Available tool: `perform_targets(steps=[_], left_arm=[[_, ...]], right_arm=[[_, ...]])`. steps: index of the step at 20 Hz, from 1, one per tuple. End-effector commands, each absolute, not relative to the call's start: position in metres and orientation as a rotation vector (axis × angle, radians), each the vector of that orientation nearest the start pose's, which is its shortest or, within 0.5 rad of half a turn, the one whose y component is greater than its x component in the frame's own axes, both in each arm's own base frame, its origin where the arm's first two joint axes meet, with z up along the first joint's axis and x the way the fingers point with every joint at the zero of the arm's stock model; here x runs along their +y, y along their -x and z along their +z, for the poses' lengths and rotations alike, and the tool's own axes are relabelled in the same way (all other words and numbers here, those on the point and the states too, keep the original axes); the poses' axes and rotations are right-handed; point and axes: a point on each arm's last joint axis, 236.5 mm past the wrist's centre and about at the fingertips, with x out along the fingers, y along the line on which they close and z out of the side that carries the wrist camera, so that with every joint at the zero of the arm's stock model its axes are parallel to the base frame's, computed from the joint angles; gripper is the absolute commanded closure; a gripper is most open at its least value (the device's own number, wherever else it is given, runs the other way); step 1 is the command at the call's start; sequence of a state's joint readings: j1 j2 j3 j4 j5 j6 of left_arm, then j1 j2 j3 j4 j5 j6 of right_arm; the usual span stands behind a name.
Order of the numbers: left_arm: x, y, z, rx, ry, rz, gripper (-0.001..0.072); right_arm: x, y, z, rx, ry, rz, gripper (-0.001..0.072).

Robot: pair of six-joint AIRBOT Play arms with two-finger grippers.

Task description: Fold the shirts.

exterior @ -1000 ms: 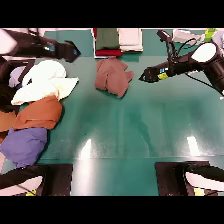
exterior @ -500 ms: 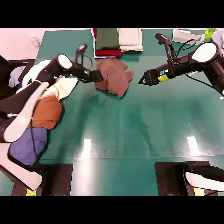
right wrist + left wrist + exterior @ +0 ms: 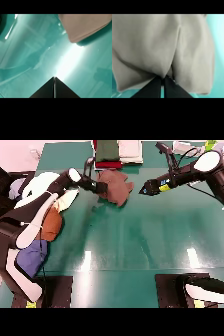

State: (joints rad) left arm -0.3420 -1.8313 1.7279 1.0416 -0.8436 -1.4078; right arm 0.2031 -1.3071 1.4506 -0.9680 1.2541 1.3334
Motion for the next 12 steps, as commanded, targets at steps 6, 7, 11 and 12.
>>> perform_targets(steps=[6, 7, 11, 12], left_arm=[[-0.202, -0.463, 0.342, 0.348, -0.128, -0.547, 0.0684], [-0.2, -0.441, 0.361, 0.325, -0.142, -0.571, 0.0684], [-0.228, -0.376, 0.346, 0.432, -0.219, -0.811, 0.0684], [-0.233, -0.369, 0.33, 0.485, -0.222, -0.852, 0.0683]], right_arm=[[0.192, -0.409, 0.279, 0.713, -0.07, 0.674, 0.0695], [0.186, -0.41, 0.291, 0.688, -0.055, 0.646, 0.0695], [0.174, -0.409, 0.323, 0.626, -0.048, 0.591, 0.0695], [0.173, -0.407, 0.325, 0.627, -0.049, 0.584, 0.0695]])
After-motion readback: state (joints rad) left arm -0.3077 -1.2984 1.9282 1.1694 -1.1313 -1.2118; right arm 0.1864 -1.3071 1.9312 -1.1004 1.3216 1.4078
